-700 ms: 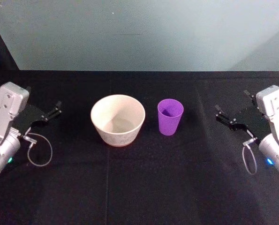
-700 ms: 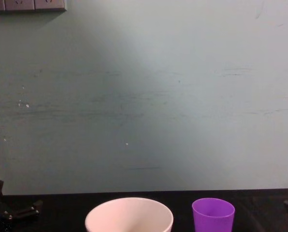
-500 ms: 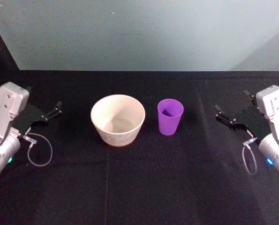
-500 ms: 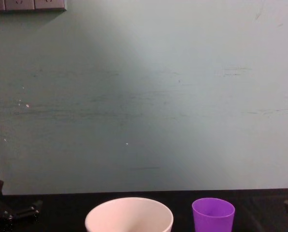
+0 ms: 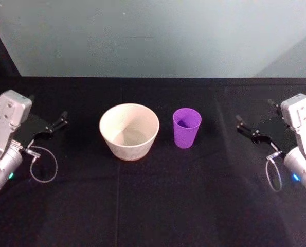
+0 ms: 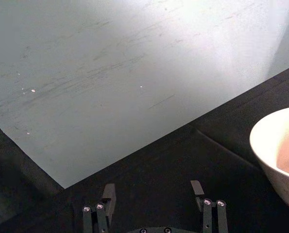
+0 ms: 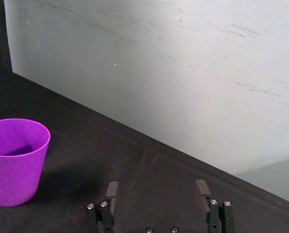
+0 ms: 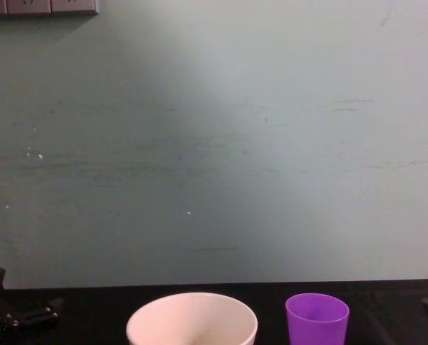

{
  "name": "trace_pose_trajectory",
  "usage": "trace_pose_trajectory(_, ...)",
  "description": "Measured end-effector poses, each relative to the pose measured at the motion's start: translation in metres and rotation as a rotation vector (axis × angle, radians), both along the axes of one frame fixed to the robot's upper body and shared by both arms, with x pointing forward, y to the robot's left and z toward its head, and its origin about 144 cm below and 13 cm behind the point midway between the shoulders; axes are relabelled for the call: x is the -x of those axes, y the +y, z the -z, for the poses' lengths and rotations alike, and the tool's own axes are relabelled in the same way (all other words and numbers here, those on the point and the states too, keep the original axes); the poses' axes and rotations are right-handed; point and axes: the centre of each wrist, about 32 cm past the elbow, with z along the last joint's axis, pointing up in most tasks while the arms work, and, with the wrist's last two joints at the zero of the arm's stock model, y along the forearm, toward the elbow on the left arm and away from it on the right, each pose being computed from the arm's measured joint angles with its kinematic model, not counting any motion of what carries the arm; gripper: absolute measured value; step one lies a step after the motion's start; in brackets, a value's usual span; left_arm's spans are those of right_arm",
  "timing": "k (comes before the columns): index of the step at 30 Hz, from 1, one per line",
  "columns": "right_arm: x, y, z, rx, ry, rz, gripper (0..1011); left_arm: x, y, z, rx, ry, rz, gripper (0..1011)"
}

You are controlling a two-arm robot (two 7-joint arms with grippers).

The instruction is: Pick up the cup and pour the mung beans from the cup into the bowl.

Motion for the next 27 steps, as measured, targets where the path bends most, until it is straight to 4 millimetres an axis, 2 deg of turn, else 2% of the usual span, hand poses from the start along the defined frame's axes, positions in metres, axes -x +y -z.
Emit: trace_pose_trajectory(27, 0.0000, 0.0000, 0.0000, 0.000, 0.000, 0.000, 1002, 0.0000, 0.0000, 0.0000, 0.000, 0.000, 0.000, 1000)
